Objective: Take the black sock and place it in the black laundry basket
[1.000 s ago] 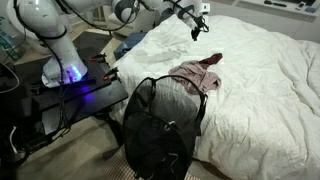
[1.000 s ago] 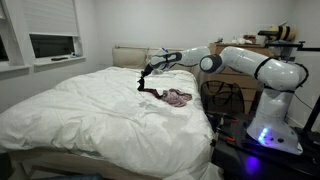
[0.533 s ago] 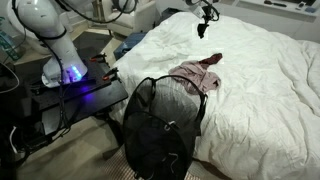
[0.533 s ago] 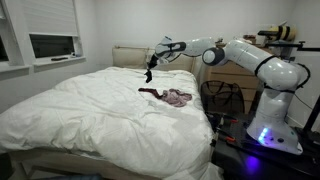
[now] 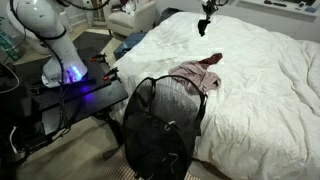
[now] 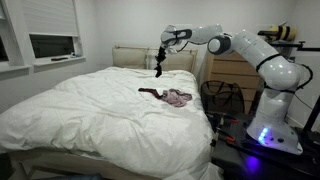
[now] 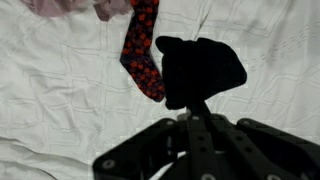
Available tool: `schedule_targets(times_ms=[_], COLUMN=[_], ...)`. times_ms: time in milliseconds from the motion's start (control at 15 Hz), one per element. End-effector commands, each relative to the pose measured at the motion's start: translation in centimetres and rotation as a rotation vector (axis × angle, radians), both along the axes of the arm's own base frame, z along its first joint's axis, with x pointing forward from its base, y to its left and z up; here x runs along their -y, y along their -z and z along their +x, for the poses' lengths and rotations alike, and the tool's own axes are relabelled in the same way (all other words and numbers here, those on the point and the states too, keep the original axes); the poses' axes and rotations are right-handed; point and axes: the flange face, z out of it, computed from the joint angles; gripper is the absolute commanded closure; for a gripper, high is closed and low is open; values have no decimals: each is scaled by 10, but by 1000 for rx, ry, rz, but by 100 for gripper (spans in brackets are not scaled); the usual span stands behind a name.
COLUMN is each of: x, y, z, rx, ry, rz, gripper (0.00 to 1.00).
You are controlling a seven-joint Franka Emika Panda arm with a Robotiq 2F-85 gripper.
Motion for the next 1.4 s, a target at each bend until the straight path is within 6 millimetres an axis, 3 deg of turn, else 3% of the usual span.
schedule_targets(times_ms=[0, 400, 933, 1333], x=[2, 15, 77, 109], y=[-27, -44, -48, -40], z=[-33, -84, -157, -194], rx=[-118, -305, -588, -796], ry=[32, 52, 172, 213], rz=[-23, -63, -136, -156], gripper=[100, 100, 100, 100])
